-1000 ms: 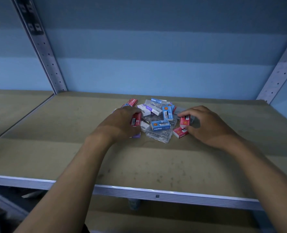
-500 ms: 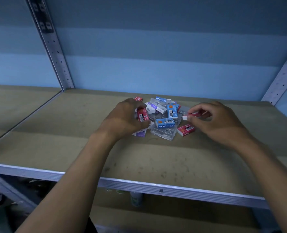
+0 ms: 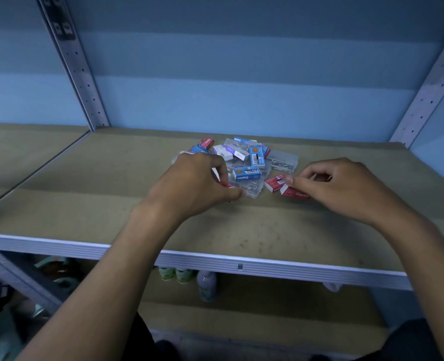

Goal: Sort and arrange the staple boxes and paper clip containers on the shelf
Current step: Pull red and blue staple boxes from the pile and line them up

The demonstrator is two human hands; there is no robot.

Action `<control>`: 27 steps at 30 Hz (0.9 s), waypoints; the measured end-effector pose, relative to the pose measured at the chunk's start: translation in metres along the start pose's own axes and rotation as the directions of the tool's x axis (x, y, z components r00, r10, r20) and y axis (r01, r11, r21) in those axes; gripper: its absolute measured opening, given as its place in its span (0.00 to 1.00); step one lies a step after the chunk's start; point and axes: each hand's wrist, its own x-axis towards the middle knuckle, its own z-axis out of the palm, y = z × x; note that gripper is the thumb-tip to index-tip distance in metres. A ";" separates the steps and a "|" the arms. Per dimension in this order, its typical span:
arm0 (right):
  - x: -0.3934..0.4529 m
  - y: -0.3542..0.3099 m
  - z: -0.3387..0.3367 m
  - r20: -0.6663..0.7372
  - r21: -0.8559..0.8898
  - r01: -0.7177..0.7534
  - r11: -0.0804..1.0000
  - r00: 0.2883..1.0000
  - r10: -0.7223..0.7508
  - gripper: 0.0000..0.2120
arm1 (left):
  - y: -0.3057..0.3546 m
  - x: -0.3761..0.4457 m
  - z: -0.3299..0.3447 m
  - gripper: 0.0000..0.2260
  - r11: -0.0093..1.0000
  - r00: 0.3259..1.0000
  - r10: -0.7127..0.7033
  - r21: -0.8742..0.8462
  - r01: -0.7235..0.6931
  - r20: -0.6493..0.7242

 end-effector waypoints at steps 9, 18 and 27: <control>-0.006 -0.004 0.007 0.142 -0.131 -0.043 0.990 0.988 0.062 0.21 | 0.020 -0.001 0.010 0.19 0.958 0.974 -0.095 0.283 0.033 0.207; -0.005 -0.007 0.011 0.192 -0.219 -0.064 0.974 0.975 0.107 0.24 | 0.025 0.008 0.027 0.19 0.945 0.969 -0.125 0.324 0.051 0.211; -0.008 -0.005 0.001 0.223 -0.223 -0.077 0.972 0.966 0.128 0.27 | 0.021 0.006 0.023 0.28 0.940 0.957 -0.127 0.339 0.033 0.261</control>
